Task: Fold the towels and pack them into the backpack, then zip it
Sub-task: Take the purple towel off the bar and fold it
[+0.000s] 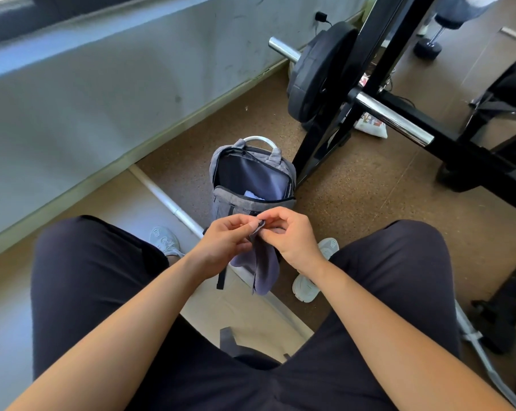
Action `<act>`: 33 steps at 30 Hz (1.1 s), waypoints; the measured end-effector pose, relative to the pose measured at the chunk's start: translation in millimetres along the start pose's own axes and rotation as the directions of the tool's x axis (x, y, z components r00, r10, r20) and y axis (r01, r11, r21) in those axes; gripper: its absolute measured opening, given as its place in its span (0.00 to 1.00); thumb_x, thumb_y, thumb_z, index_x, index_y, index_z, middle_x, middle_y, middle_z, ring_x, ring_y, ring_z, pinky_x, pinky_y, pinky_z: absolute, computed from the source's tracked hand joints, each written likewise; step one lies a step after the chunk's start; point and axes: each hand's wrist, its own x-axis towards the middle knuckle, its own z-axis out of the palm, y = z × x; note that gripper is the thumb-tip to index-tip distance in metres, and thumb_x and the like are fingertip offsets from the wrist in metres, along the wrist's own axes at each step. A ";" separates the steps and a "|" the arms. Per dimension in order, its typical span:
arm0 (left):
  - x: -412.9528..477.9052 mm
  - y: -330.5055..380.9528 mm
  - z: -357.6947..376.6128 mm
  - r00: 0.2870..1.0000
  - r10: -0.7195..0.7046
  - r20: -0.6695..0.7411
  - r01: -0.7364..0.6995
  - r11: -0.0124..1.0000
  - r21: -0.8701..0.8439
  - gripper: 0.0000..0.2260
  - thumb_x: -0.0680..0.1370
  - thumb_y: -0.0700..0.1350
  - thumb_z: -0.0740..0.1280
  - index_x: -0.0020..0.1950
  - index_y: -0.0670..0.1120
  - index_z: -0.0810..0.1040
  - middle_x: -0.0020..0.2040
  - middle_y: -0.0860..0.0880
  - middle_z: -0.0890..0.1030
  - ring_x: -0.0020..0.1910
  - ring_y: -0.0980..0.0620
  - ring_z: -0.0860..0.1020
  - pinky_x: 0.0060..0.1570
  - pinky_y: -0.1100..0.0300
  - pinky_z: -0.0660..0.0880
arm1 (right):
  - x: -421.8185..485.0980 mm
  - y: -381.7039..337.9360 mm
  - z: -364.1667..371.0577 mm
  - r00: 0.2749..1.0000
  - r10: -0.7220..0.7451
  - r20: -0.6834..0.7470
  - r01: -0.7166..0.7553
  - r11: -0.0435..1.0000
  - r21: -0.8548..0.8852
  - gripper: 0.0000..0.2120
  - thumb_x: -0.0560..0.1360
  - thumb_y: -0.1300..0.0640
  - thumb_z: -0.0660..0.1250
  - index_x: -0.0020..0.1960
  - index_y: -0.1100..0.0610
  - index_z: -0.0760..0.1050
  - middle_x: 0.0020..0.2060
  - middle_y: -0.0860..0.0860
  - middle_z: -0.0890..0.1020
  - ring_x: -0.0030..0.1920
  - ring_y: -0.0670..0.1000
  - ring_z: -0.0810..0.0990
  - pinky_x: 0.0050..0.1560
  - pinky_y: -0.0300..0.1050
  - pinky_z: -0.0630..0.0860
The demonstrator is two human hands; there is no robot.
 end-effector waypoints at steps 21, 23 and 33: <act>-35.8 12.0 3.3 0.997 0.076 0.004 -0.075 0.993 -0.089 0.09 0.76 0.30 0.71 0.47 0.43 0.85 0.42 0.46 0.86 0.41 0.52 0.85 0.45 0.62 0.83 | -25.4 -17.7 -0.4 0.963 -0.264 -0.052 0.246 0.942 -0.230 0.05 0.73 0.64 0.75 0.47 0.58 0.83 0.47 0.50 0.81 0.45 0.50 0.84 0.48 0.47 0.84; -33.4 12.1 1.1 0.997 0.076 -0.015 -0.077 0.995 -0.064 0.10 0.76 0.31 0.71 0.46 0.46 0.85 0.41 0.47 0.85 0.40 0.53 0.84 0.45 0.63 0.82 | -24.1 -18.4 -2.6 0.963 -0.268 -0.025 0.254 0.936 -0.242 0.03 0.74 0.64 0.75 0.47 0.59 0.83 0.48 0.50 0.81 0.43 0.49 0.83 0.45 0.42 0.81; -14.2 11.5 -4.1 0.995 0.062 -0.079 -0.067 0.995 -0.068 0.12 0.75 0.31 0.73 0.52 0.46 0.80 0.40 0.50 0.84 0.38 0.55 0.82 0.44 0.65 0.80 | -17.1 -18.3 -11.9 0.997 -0.014 0.076 0.020 0.996 -0.083 0.04 0.77 0.66 0.71 0.48 0.58 0.80 0.33 0.52 0.83 0.31 0.49 0.80 0.31 0.40 0.78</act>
